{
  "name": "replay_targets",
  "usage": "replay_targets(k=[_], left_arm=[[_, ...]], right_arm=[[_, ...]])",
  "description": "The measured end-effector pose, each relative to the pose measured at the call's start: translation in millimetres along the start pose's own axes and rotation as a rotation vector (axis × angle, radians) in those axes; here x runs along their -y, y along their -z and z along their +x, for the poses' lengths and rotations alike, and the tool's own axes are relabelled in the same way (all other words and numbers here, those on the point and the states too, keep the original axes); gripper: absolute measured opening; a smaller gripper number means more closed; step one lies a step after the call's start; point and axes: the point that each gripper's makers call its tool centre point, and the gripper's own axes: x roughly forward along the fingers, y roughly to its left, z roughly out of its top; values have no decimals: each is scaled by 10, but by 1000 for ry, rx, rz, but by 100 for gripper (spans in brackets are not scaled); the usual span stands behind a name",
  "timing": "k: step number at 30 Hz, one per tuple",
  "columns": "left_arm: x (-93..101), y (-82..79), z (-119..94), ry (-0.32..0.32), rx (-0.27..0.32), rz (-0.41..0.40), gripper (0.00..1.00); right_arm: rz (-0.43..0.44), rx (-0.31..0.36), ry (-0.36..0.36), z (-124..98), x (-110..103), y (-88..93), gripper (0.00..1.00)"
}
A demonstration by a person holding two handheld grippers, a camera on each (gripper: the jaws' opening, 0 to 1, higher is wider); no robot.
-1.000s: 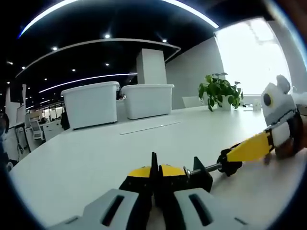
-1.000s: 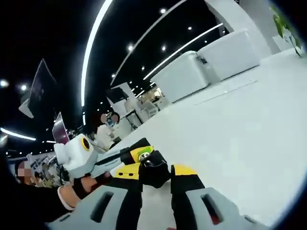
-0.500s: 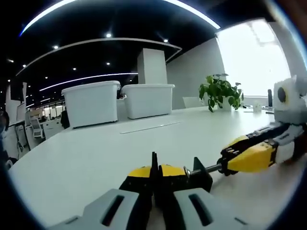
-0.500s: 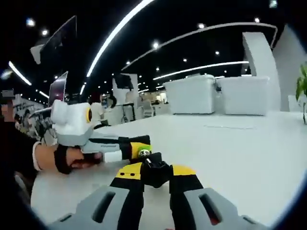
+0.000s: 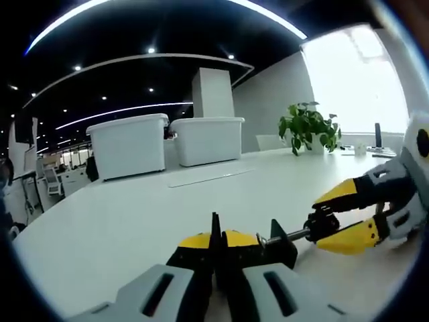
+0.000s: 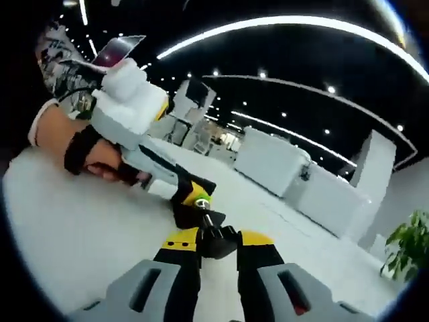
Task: Clamp the fixed fixture on the desktop, loosen the retaining clip, secure it to the edge of the desk, and tighten the retaining clip.
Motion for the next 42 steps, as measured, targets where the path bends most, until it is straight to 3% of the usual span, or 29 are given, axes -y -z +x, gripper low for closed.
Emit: replay_targets(k=[4, 11, 14, 16, 18, 20, 22, 23, 25, 27, 31, 36, 38, 40, 42], left_arm=[[-8, 0, -2, -7, -2, 11, 5], [-7, 6, -5, -6, -2, 7, 5], [-6, 9, -3, -5, -2, 7, 5], [-7, 12, -2, -3, -2, 7, 5], [-8, 14, -1, -3, -3, 4, 5], [-9, 14, 1, -4, -3, 5, 5], [-9, 13, 3, -3, -3, 10, 5], [-10, 13, 6, -2, -3, 9, 5], [-10, 13, 7, -1, -4, 4, 5], [-9, 14, 8, -1, -4, 4, 5], [-12, 14, 11, -3, -3, 4, 5], [-11, 13, 19, 0, -4, 1, 5], [-22, 11, 21, -4, -4, -2, 5], [-18, 13, 19, -6, -5, -15, 5], [-18, 15, 23, -9, -5, -16, 5]], right_arm=[[-201, -21, 29, -16, -67, -20, 19], [-249, -29, 42, -1, -49, -25, 19], [-225, -24, 32, 8, -18, -17, 20], [-124, -22, -18, 17, -39, -4, 23], [74, -9, -63, 5, 2, -13, 29], [248, 11, -25, -20, 195, 0, 31], [493, 22, -28, -33, 316, 56, 35], [564, 36, -43, -28, 340, 57, 37], [818, 52, -99, 22, 376, 123, 37], [992, 40, -137, 97, 392, 210, 35], [1095, 19, -178, 159, 363, 295, 25], [1155, -34, -247, 160, 174, 274, 19], [1202, -52, -229, 225, 241, 338, 19], [1196, -57, -214, 208, 246, 324, 18], [1051, -35, -193, 187, 247, 288, 17]])
